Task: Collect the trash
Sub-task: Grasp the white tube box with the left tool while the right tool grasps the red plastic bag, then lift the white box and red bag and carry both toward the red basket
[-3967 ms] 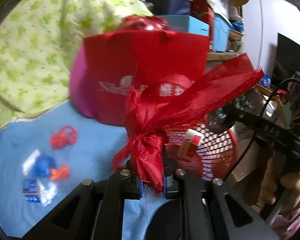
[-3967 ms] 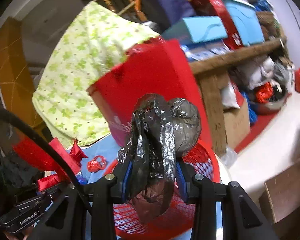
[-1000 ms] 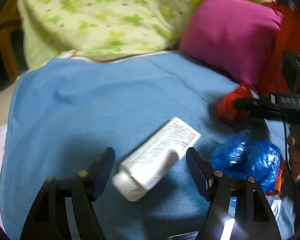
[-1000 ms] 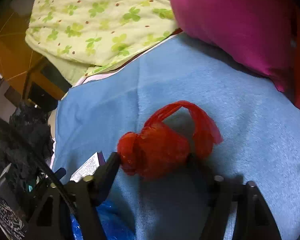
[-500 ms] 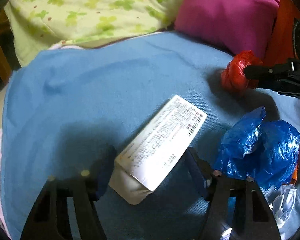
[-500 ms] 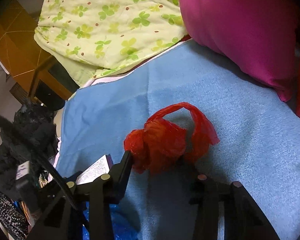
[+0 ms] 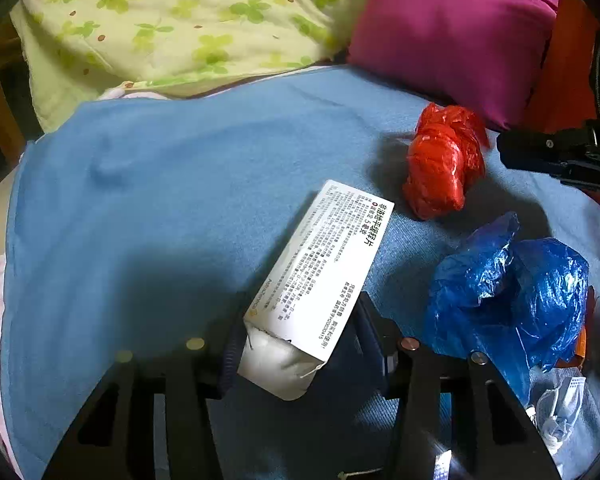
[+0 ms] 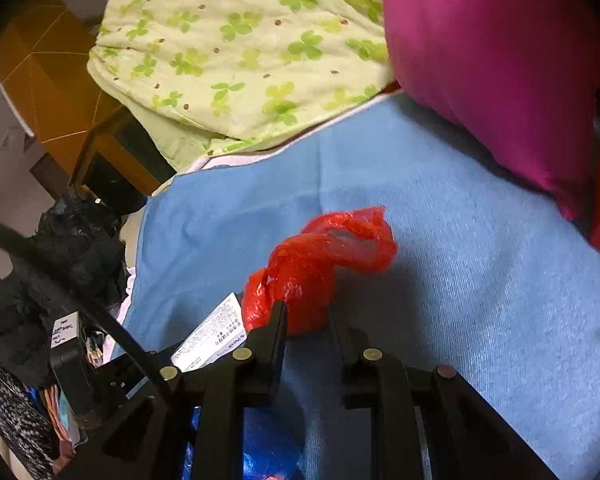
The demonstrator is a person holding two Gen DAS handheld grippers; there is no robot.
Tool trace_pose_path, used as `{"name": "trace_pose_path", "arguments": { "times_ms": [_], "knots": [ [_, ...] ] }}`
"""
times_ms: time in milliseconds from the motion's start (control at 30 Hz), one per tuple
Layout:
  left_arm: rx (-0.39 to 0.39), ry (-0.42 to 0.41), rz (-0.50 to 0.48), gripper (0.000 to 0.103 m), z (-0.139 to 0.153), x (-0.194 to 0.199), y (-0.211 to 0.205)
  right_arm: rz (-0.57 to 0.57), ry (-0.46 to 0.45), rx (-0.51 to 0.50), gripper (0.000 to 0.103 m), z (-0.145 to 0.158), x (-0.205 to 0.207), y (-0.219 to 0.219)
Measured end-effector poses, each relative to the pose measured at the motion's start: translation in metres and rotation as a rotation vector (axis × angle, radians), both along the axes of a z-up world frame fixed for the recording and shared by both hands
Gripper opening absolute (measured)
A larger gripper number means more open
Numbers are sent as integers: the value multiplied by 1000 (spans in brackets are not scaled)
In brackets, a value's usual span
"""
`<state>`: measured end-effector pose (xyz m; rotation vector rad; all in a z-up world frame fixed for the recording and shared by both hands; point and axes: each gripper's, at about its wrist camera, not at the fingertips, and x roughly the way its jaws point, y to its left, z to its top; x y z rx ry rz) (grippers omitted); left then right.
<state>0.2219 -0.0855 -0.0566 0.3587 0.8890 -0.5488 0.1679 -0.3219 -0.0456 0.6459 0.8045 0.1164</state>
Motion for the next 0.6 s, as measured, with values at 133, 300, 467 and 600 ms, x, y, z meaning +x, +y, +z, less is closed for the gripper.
{"name": "trace_pose_path", "arguments": {
  "times_ms": [133, 300, 467, 600],
  "knots": [
    [-10, -19, 15, 54, 10, -1, 7, 1, 22, 90, 66, -3, 5, -7],
    [-10, -63, 46, 54, 26, -6, 17, -6, -23, 122, 85, 5, 10, -3],
    [-29, -98, 72, 54, 43, -15, 25, 1, 26, 75, 85, 0, 26, 11],
    [-35, -130, 88, 54, 55, -27, 28, -11, 75, 73, 85, -11, 40, 16]
  ]
}}
